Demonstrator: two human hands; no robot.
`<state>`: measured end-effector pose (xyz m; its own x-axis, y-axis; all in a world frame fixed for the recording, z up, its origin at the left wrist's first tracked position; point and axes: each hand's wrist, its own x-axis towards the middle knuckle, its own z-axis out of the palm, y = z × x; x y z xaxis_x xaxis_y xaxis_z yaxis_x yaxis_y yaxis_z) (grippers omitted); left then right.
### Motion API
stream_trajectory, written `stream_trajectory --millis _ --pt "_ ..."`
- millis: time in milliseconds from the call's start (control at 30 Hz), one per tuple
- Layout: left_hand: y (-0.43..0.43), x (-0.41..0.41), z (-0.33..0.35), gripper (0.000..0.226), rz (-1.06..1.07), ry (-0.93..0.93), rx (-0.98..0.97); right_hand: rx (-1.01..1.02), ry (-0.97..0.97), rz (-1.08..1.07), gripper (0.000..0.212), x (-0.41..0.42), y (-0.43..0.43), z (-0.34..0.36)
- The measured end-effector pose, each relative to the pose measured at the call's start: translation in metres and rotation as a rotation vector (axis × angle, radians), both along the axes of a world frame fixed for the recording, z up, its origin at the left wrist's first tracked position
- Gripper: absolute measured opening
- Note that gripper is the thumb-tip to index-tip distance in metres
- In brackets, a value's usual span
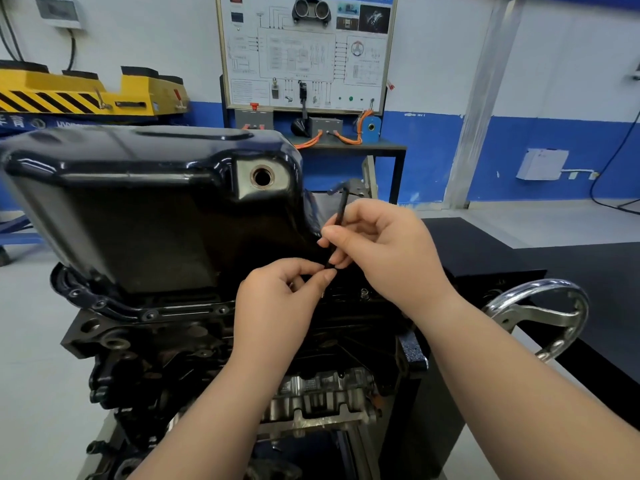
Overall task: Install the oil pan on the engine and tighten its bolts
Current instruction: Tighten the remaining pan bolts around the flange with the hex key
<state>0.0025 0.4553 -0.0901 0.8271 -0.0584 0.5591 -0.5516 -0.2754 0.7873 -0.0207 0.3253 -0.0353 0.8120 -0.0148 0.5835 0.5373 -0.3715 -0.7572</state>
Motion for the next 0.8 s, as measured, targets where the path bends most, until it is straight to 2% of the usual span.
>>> stream_trajectory --millis 167,233,300,433,667,800 --pt "-0.0012 -0.0009 -0.0013 0.005 -0.005 0.011 -0.014 -0.029 -0.031 -0.074 0.021 -0.0012 0.0025 -0.0032" --pt "-0.0012 -0.0005 -0.0015 0.006 -0.008 0.013 -0.009 -0.049 -0.023 -0.077 0.017 -0.0022 0.0032 -0.0039" --pt "-0.0011 0.0001 -0.0015 0.007 -0.015 0.020 0.003 -0.066 -0.009 -0.017 0.003 -0.0041 0.0028 -0.0033" --pt "-0.0006 0.0007 0.0000 0.012 -0.016 0.029 0.013 -0.094 0.023 0.054 0.019 -0.0069 0.0009 0.0004" --pt "0.0004 -0.0002 0.0007 0.010 -0.013 0.050 0.018 -0.031 -0.017 -0.011 0.014 -0.0046 0.0051 0.0012" --pt "0.0000 0.0000 0.0007 0.009 -0.007 0.041 0.017 -0.016 -0.026 -0.054 0.019 -0.0043 0.0062 -0.0001"
